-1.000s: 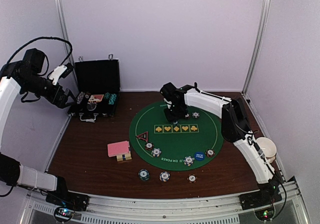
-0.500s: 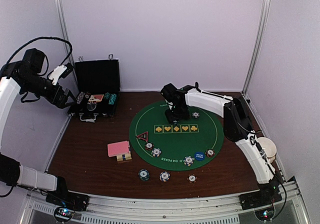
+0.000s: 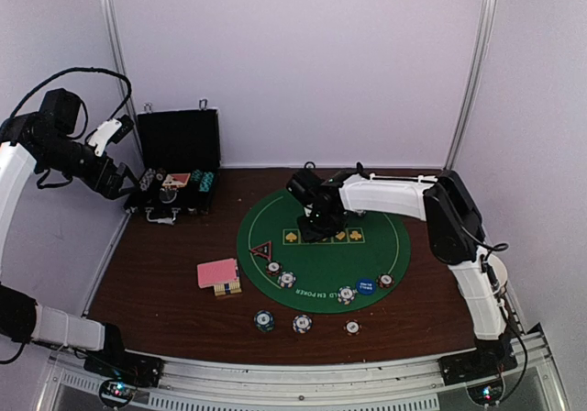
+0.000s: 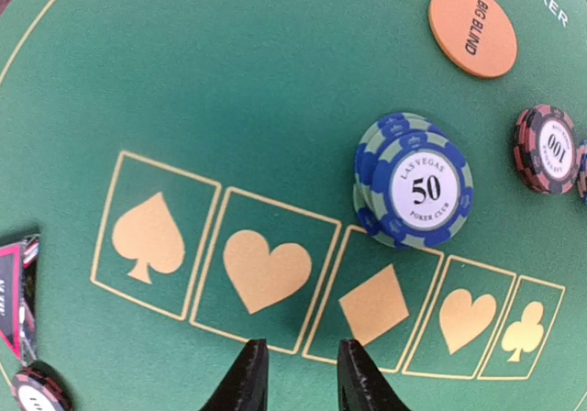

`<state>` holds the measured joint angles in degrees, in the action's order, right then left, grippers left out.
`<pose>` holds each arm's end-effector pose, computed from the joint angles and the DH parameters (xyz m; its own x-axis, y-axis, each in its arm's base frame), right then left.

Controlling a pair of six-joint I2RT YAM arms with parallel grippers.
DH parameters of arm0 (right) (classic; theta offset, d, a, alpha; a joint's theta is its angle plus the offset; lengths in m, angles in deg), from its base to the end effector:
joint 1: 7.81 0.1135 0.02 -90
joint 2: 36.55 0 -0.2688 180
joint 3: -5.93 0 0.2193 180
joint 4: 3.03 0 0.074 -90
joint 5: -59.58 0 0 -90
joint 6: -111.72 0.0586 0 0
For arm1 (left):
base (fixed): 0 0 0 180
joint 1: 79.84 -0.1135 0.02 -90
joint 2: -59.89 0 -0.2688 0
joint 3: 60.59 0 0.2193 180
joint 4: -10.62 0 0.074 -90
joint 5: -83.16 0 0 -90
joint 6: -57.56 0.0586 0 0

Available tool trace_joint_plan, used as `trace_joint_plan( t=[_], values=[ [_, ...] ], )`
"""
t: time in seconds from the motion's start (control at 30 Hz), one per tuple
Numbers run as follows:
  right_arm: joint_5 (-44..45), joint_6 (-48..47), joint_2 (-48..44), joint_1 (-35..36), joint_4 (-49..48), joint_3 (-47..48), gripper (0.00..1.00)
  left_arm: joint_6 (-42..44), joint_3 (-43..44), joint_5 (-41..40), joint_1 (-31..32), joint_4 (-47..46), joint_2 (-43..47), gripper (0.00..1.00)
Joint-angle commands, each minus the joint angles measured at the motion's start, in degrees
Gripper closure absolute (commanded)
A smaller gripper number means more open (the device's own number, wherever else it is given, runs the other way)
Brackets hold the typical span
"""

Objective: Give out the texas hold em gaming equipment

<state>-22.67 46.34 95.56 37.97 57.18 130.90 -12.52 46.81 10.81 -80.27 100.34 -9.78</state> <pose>0.3325 0.3304 0.1638 -0.8659 -0.2979 -0.4019 -0.3445 0.9376 0.0473 0.1801 -0.0164 0.3975 -0.6796 0.3196 -0.6603 0.4372 0.8992 -0.0148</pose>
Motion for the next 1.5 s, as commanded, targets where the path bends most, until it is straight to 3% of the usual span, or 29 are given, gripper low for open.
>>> trace_joint_plan(
  t=[0.0, 0.13, 0.47, 1.2, 1.47],
  values=[
    [0.8, 3.9, 0.8, -1.7, -2.3, 0.0, 0.82, 0.8, -0.1, -0.4, -0.4, -0.4, 0.5, 0.02],
    [0.3, 4.9, 2.2, -3.2, -2.4, 0.5, 0.93, 1.0, -0.3, -0.8, -0.4, -0.4, 0.6, 0.02],
    [-1.4, 5.0, 6.3, -5.1, -1.8, 3.3, 0.97, 1.1, -0.1, -1.3, -0.4, -0.6, 0.3, 0.02],
    [-1.4, 1.8, 16.4, -10.3, 1.0, 20.8, 0.98, 1.3, -0.1, -1.7, -0.4, -0.6, -0.4, 0.02],
    [-4.4, -2.6, 14.7, -9.5, 1.8, 21.7, 0.88, 1.2, 0.1, -1.5, -0.4, -0.6, -0.9, 0.02]
  ],
)
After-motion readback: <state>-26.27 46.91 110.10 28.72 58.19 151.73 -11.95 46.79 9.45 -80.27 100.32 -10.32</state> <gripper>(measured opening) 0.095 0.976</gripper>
